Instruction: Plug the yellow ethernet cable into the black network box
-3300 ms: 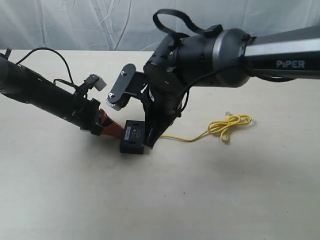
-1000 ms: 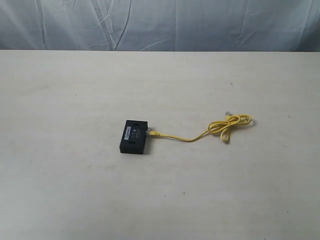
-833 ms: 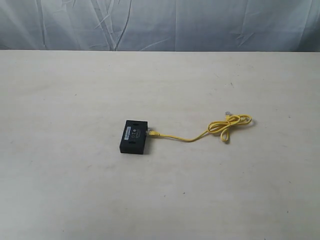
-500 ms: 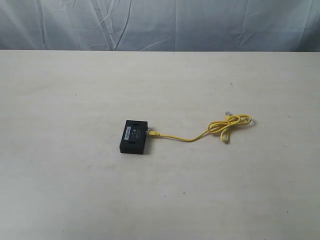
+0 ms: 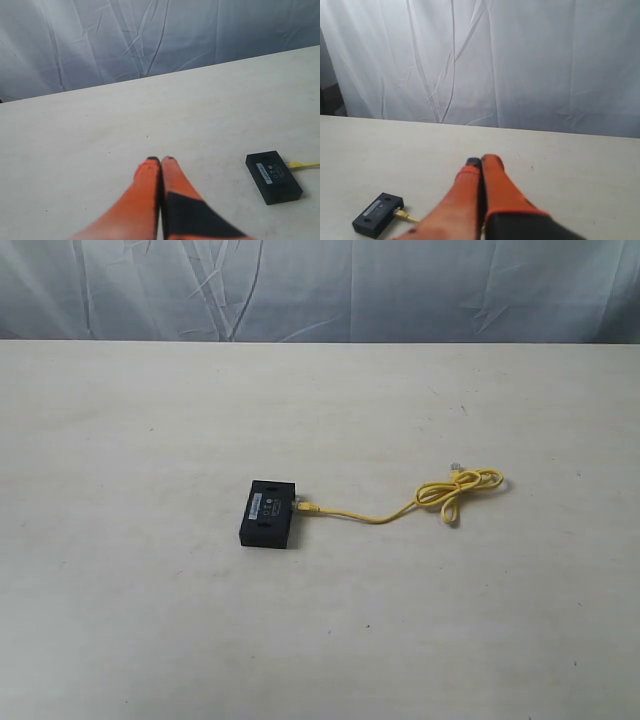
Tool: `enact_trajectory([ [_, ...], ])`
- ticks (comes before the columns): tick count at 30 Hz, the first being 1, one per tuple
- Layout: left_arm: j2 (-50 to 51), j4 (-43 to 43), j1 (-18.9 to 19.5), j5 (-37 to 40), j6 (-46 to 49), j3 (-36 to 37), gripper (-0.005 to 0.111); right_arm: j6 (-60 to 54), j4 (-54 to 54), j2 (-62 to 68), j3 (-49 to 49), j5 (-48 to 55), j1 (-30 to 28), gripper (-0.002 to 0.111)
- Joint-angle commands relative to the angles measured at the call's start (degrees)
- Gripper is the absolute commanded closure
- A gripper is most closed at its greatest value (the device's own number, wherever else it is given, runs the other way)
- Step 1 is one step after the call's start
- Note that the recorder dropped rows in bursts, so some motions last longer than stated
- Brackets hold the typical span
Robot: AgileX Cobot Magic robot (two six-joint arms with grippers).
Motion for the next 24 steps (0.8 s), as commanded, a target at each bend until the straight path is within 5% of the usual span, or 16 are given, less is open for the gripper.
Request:
enact_trajectory([
  [1,-0.31,-0.16,0.14,-0.27,-0.2,0.34,0.107,0.02,-0.56,-0.31,1.5,-2.18,-5.51,0.108],
  [24,-0.31,-0.16,0.14,-0.27,-0.2,0.34,0.107,2.32,-4.95,-5.8,15.61,-3.83,-7.91,0.108],
])
